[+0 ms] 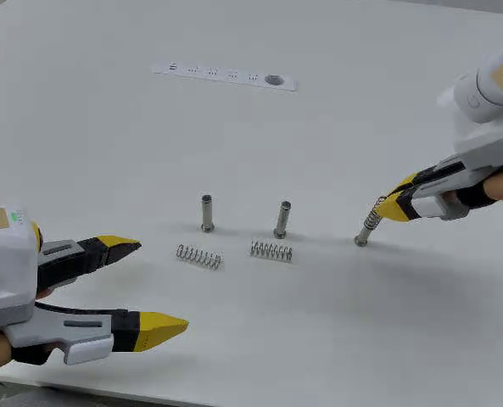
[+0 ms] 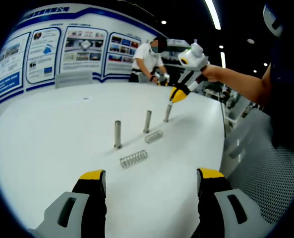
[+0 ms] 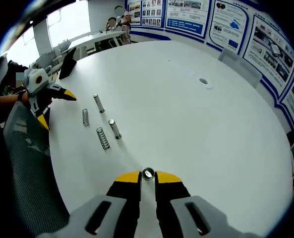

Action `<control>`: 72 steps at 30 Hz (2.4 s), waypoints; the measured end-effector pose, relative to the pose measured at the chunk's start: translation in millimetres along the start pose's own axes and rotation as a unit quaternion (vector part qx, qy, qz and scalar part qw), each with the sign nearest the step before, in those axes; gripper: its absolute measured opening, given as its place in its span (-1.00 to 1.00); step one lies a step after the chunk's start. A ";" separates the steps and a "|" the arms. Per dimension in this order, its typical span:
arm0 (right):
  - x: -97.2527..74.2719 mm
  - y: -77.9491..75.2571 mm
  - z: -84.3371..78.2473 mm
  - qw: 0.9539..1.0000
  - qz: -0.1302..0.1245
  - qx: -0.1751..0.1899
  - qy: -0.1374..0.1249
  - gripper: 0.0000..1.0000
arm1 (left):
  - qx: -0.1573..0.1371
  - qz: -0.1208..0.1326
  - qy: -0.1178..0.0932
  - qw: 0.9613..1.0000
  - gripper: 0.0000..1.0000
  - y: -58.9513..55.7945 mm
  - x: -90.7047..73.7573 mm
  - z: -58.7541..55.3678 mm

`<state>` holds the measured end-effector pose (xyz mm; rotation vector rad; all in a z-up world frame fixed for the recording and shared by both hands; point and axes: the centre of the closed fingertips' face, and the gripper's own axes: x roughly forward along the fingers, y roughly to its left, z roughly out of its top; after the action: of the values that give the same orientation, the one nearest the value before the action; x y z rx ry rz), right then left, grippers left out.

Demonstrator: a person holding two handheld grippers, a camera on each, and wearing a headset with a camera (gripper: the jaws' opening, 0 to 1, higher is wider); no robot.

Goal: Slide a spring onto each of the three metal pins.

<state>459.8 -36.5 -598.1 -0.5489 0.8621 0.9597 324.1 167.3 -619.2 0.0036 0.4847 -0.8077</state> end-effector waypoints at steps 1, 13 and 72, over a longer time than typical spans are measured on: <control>2.3 -0.1 -1.8 1.000 0.001 0.002 0.002 -0.76 | 0.000 0.000 0.000 1.000 0.53 0.0 0.0 -0.2; 21.0 -0.1 -16.6 1.000 0.004 0.011 0.018 -0.76 | -0.001 0.002 0.001 1.000 0.52 0.8 -0.3 -0.9; 38.6 92.3 14.2 0.991 0.069 -0.110 0.025 -0.68 | 0.001 0.004 -0.005 1.000 0.52 1.2 -1.2 1.5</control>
<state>396.0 36.8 -625.5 -0.7112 0.8517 1.1809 324.9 168.7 -617.6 0.0044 0.4748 -0.8002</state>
